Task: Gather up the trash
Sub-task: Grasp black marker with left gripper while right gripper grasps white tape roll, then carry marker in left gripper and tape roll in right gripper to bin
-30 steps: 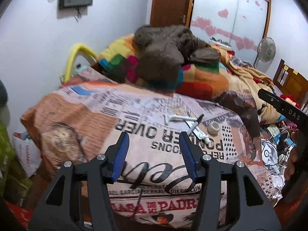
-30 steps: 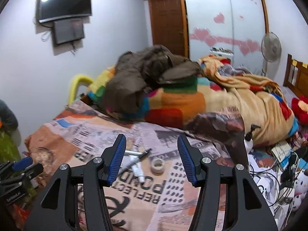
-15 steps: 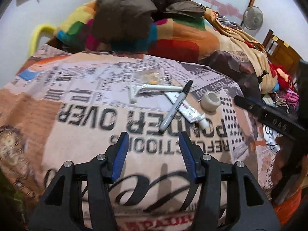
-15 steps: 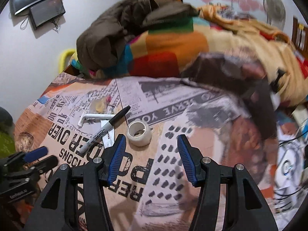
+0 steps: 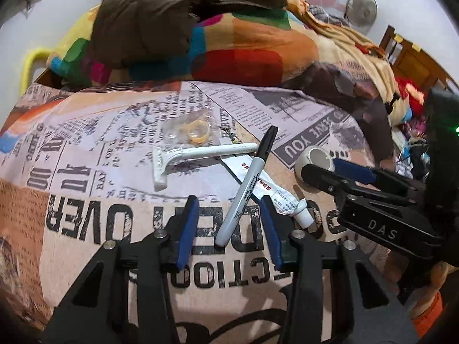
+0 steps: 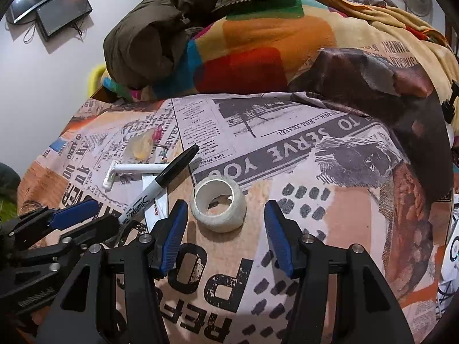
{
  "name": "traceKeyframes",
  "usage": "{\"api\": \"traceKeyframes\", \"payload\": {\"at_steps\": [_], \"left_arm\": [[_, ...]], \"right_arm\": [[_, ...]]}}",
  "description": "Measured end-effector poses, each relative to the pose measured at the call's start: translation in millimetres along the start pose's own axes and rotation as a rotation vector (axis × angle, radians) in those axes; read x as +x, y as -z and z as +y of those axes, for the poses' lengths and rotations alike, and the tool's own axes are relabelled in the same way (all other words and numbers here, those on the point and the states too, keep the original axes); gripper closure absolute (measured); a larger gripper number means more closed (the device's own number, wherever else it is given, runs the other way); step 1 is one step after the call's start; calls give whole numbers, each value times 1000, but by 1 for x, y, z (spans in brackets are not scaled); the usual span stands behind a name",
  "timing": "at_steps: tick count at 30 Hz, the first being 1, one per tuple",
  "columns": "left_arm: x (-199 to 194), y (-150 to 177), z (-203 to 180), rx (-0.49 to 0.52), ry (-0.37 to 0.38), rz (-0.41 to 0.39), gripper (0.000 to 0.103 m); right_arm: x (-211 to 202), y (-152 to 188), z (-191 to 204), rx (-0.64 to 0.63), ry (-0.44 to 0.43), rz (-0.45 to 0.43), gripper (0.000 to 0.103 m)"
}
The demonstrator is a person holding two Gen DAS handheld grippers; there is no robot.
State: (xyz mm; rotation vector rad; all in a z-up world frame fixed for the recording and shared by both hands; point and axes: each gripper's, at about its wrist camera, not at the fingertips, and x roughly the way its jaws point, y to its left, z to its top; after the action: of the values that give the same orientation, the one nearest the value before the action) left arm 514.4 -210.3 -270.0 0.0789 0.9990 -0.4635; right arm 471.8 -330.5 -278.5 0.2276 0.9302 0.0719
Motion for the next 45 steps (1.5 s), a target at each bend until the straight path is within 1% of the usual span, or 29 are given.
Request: {"api": "traceKeyframes", "payload": {"at_steps": [1, 2, 3, 5, 6, 9, 14, 18, 22, 27, 31, 34, 37, 40, 45], "left_arm": [[4, -1, -1, 1, 7, 9, 68], [7, -1, -1, 0, 15, 16, 70], [9, -1, -1, -2, 20, 20, 72], [15, -2, -2, -8, 39, 33, 74], [18, -2, -2, -12, 45, 42, 78], [21, -3, -5, -3, 28, 37, 84], [25, -6, -10, 10, 15, 32, 88], [24, -3, -17, 62, 22, 37, 93], [19, 4, -23, 83, -14, 36, 93], [-2, 10, -24, 57, -14, 1, 93], [-26, 9, -22, 26, 0, -41, 93], [-46, 9, -16, 2, -9, -78, 93], [-69, 13, -5, -34, -13, -110, 93], [-85, 18, 8, -63, -27, -130, 93], [-108, 33, 31, -118, -64, -143, 93]], "right_arm": [[-1, 0, 1, -9, -10, -6, 59], [-1, 1, 2, -13, -39, -4, 68], [0, 0, 4, -15, -38, -6, 68], [-2, 1, 7, -39, 2, -25, 68], [-4, 1, 9, -53, 15, -33, 68], [-11, -2, 7, -40, -8, -57, 68], [-17, -7, -1, -2, -21, -77, 68], [-18, -9, -9, 23, -13, -70, 68], [-26, -12, -11, 37, -22, -87, 68], [-38, -16, -6, 32, -39, -110, 68], [-47, -18, 4, 14, -51, -127, 68], [-53, -18, 12, 0, -64, -136, 68], [-61, -18, 20, -5, -72, -150, 68], [-67, -16, 29, 8, -102, -164, 68], [-75, -12, 52, -6, -139, -170, 68]]}}
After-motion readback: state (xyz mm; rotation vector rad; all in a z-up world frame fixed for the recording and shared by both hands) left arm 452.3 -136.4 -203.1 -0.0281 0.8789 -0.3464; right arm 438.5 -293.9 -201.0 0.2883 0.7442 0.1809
